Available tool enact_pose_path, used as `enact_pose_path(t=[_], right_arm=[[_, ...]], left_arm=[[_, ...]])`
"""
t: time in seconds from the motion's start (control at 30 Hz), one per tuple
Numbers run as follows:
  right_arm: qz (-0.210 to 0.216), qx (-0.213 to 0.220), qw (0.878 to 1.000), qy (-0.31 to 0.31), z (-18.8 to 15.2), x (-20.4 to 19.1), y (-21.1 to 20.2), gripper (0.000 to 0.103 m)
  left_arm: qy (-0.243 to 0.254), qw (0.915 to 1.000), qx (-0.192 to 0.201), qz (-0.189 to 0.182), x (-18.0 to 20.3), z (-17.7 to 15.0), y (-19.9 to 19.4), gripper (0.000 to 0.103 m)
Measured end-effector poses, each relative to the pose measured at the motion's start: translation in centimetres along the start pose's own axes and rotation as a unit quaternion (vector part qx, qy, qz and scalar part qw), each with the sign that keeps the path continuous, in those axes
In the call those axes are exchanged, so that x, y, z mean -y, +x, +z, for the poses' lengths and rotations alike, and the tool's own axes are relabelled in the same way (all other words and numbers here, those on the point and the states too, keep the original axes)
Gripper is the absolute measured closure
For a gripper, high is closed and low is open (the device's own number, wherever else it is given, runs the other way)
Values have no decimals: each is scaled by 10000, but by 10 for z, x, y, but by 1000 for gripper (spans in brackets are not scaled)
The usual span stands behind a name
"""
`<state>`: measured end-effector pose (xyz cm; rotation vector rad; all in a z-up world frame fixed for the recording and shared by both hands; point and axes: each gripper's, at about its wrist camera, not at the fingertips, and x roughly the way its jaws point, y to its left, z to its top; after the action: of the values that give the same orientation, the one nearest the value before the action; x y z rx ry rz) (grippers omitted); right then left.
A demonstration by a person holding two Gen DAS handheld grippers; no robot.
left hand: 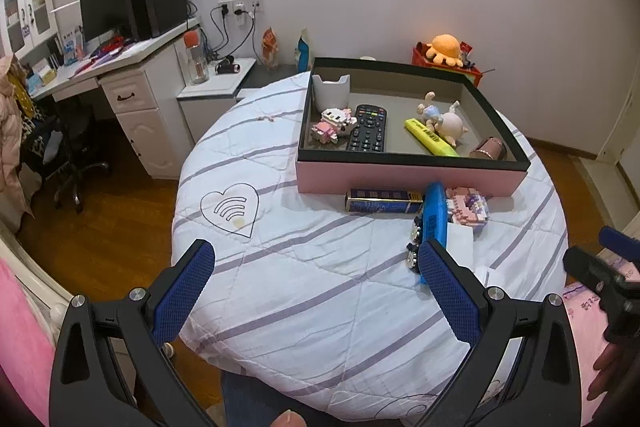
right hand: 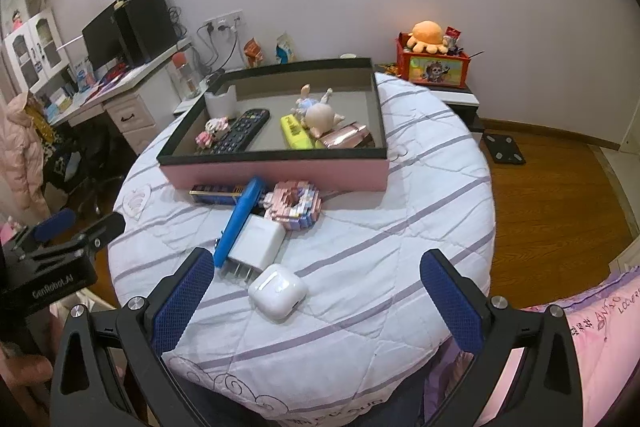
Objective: Organize rigid objects
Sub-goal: 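Withdraw both tools from the tray toward the remaining items, then grasp the white earbud case with the right tool while the left tool reaches the blue highlighter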
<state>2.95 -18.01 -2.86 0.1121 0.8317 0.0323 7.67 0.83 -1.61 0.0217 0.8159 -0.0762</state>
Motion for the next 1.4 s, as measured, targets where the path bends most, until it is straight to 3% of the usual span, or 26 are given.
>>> enact_pose_path(t=[0.37, 0.53, 0.67, 0.8, 0.93, 1.13, 1.4], right_arm=[[145, -602, 9974, -365, -26, -10, 52, 0], [156, -679, 9962, -526, -32, -15, 69, 2], [210, -768, 9955, -519, -37, -14, 82, 16], [184, -730, 9952, -626, -40, -18, 87, 25], [151, -629, 9953, -725, -39, -22, 86, 56], [306, -560, 9963, -573, -38, -14, 82, 57], [357, -540, 9968, -466, -37, -8, 78, 57]], left_arm=[[23, 9996, -273, 4, 0, -10, 23, 0], [60, 9991, -412, -4, 3, -14, 35, 0], [50, 9989, -465, -17, 3, -14, 40, 0], [78, 9987, -498, -26, 4, -15, 44, 0], [82, 9986, -511, -48, 6, -15, 45, 0], [111, 9986, -508, -96, 10, -15, 45, 0], [332, 9974, -480, -422, 35, -11, 51, 0]])
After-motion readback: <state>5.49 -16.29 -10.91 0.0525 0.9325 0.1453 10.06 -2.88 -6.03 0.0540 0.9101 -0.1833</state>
